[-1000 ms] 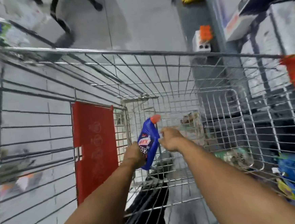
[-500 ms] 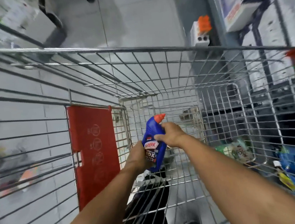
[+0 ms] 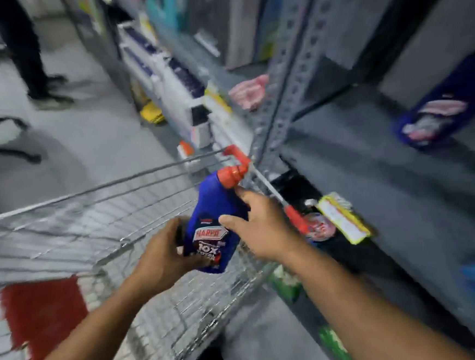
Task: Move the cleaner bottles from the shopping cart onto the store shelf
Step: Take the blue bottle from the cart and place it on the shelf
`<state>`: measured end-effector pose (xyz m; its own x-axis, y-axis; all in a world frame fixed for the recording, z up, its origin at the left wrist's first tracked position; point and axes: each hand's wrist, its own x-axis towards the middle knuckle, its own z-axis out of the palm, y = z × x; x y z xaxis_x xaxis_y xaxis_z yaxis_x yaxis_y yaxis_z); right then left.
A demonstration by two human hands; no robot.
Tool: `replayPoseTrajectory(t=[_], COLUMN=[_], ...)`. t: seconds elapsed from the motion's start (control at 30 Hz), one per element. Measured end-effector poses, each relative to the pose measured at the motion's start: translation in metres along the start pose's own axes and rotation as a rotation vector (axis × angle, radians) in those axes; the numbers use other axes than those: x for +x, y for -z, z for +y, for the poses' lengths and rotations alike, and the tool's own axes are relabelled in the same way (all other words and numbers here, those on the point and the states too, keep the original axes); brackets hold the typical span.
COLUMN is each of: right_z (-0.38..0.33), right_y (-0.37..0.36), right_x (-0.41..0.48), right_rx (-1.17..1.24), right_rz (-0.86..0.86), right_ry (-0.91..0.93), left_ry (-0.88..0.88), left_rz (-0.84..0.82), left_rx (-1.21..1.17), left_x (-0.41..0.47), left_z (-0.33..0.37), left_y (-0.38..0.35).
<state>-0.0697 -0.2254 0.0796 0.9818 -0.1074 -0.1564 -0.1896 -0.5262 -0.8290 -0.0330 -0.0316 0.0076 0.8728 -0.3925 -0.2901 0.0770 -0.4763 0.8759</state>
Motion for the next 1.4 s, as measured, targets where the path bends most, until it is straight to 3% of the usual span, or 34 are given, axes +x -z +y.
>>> replayPoseTrajectory(t=[0.2,0.43,0.53,0.77,0.97,1.4], right_z=[-0.013,0.024,0.045,0.058,0.074,0.048], right_y=[0.129,0.209,0.218,0.215,0.212,0.194], right_x=[-0.097,-0.145,-0.147,-0.141,-0.154,-0.067], right_rx=[0.001,-0.238,-0.258,-0.226,0.022,0.120], right_rz=[0.508,0.854,0.913,0.932,0.916,0.915], right_ry=[0.047,-0.086,-0.182,-0.160,-0.179,-0.153], left_ry=[-0.385,-0.627,-0.672,-0.641,-0.642,-0.624], left_rz=[-0.127,-0.289,-0.346,-0.538,-0.646,-0.602], left_rx=[0.076,0.066,0.130,0.139,0.174,0.222], left_x=[0.013,0.031,0.043,0.080,0.082,0.136], left_z=[0.137,0.226,0.227,0.217,0.220,0.227], left_y=[-0.094,-0.220,-0.246,-0.248,-0.257,-0.188])
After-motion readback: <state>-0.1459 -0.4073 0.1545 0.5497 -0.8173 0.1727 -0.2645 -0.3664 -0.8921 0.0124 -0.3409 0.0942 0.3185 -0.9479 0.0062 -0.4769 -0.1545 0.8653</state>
